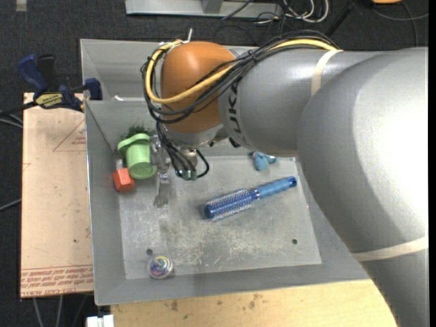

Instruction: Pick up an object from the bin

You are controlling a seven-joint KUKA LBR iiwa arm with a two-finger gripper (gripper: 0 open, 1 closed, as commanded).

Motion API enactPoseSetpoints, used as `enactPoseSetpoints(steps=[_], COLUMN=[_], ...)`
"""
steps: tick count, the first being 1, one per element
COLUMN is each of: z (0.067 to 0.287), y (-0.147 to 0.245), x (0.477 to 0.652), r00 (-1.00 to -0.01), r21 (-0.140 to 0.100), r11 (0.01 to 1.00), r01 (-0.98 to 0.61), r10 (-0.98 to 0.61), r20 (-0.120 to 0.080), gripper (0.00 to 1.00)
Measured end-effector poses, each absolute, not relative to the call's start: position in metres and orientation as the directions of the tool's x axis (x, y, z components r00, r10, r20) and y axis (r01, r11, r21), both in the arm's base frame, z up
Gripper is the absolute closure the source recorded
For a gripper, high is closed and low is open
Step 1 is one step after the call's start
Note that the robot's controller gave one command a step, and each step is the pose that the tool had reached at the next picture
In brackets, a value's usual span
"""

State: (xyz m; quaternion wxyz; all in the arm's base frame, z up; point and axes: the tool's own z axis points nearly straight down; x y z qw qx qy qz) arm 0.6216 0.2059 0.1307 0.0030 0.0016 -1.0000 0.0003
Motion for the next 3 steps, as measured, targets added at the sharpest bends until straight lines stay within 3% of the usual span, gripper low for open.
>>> enactPoseSetpoints(steps=[1,2,3], z=[0.078,0.071,0.266], y=[0.223,0.226,0.233], x=[0.650,0.646,0.655], r00=[-0.982,-0.982,-0.986], r21=[-0.007,-0.007,0.006], r11=[0.982,0.982,0.986], r01=[0.190,0.191,0.169], r10=[0.190,0.191,0.169], r20=[-0.018,-0.006,-0.010], gripper=[0.00,1.00,1.00])
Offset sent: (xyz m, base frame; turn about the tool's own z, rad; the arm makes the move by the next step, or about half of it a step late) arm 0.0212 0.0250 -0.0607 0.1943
